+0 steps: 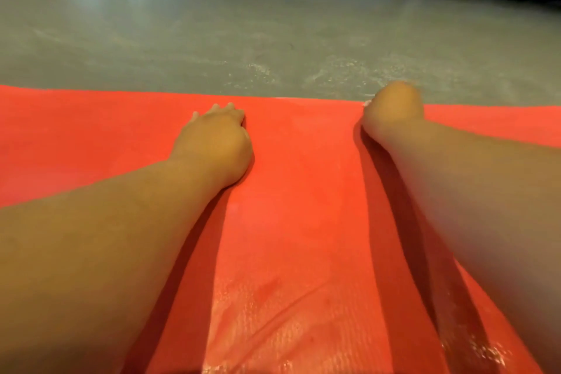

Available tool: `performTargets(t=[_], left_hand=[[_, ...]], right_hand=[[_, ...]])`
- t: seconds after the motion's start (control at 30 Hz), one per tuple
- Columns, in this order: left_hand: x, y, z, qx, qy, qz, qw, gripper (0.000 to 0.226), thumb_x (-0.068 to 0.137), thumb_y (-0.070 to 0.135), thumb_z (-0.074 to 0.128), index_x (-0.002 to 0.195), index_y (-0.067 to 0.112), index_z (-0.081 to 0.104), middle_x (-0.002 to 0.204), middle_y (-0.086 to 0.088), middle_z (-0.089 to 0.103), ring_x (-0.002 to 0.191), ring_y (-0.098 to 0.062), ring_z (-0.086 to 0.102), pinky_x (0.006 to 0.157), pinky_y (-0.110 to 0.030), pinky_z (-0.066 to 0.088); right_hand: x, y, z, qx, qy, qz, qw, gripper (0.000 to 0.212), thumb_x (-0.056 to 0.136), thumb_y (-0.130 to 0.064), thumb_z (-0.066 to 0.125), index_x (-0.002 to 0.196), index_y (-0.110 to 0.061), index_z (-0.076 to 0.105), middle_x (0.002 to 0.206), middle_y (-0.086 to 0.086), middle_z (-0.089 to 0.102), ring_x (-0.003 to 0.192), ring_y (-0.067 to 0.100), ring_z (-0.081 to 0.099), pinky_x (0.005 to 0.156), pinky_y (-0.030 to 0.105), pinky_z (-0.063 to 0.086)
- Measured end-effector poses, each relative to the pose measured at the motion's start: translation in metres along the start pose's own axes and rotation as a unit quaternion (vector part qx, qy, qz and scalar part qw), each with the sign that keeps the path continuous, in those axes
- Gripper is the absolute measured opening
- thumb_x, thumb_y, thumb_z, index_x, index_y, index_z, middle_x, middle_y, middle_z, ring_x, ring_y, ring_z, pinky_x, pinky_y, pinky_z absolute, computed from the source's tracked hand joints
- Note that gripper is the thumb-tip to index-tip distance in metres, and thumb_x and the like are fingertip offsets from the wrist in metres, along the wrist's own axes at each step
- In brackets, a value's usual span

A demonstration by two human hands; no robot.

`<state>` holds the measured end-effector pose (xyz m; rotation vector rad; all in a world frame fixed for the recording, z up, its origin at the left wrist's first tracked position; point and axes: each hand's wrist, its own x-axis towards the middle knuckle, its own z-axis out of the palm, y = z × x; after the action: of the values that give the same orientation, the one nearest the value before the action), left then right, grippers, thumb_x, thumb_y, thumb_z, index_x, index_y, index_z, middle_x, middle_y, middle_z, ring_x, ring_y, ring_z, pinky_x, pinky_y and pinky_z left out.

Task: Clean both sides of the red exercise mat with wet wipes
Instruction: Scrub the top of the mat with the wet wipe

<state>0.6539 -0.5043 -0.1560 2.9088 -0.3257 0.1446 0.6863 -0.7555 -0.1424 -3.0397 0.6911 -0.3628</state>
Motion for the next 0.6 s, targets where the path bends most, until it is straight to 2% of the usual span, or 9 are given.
performTargets(t=[0.1,0.2,0.27,0.37,0.43,0.5,0.6], left_hand=[[-0.001,-0.001,-0.001,-0.001,0.005,0.004,1.000,0.039,0.094,0.010,0.034,0.129,0.007,0.051,0.145,-0.012,0.042,0.135,-0.028,0.036,0.112,-0.046,0.023],[-0.002,-0.004,0.001,-0.001,0.007,0.013,1.000,0.041,0.096,0.010,0.032,0.134,0.008,0.048,0.152,-0.010,0.035,0.140,-0.027,0.031,0.115,-0.044,0.020],[-0.002,-0.005,0.002,-0.003,0.007,0.014,1.000,0.044,0.096,0.010,0.032,0.138,0.009,0.045,0.156,-0.007,0.030,0.143,-0.026,0.026,0.116,-0.043,0.019],[0.000,-0.004,0.003,-0.005,0.007,0.010,1.000,0.047,0.097,0.011,0.031,0.142,0.012,0.042,0.157,-0.005,0.027,0.144,-0.025,0.025,0.117,-0.041,0.018],[0.001,-0.005,0.004,-0.006,0.010,0.007,1.000,0.048,0.096,0.012,0.031,0.143,0.013,0.040,0.157,-0.004,0.028,0.144,-0.024,0.025,0.117,-0.039,0.018],[0.002,-0.005,0.004,-0.009,0.016,0.007,1.000,0.048,0.096,0.012,0.032,0.143,0.013,0.041,0.156,-0.004,0.029,0.144,-0.024,0.026,0.117,-0.039,0.019],[0.000,-0.003,0.004,-0.013,0.017,0.006,1.000,0.049,0.096,0.011,0.033,0.144,0.014,0.040,0.156,-0.004,0.029,0.144,-0.023,0.027,0.117,-0.038,0.020]], right_hand=[[-0.017,-0.061,0.001,0.069,-0.014,-0.121,0.990,0.028,0.093,-0.013,0.049,0.112,-0.003,0.067,0.118,0.018,0.064,0.112,0.033,0.058,0.090,0.034,0.046],[-0.037,-0.104,-0.002,0.115,-0.046,-0.271,0.955,0.030,0.094,-0.015,0.048,0.116,-0.010,0.068,0.120,0.012,0.065,0.113,0.030,0.058,0.094,0.032,0.047],[-0.029,-0.090,-0.006,0.100,-0.052,-0.239,0.964,0.028,0.093,-0.015,0.049,0.113,-0.008,0.068,0.116,0.015,0.065,0.109,0.032,0.059,0.090,0.034,0.047],[-0.017,-0.029,-0.026,0.055,-0.026,-0.078,0.995,0.026,0.092,-0.005,0.048,0.112,0.002,0.064,0.118,0.020,0.062,0.113,0.036,0.056,0.094,0.038,0.043],[-0.021,0.003,-0.041,0.027,-0.053,-0.017,0.998,0.027,0.093,-0.001,0.047,0.116,0.007,0.058,0.122,0.021,0.058,0.120,0.037,0.050,0.097,0.037,0.038],[-0.031,0.003,-0.045,0.025,-0.065,-0.018,0.997,0.026,0.092,-0.001,0.049,0.116,0.007,0.058,0.124,0.023,0.057,0.119,0.037,0.050,0.096,0.036,0.038],[-0.038,-0.043,-0.025,0.054,-0.039,-0.122,0.990,0.028,0.092,-0.005,0.046,0.114,0.001,0.063,0.120,0.021,0.061,0.113,0.035,0.056,0.095,0.038,0.042]])
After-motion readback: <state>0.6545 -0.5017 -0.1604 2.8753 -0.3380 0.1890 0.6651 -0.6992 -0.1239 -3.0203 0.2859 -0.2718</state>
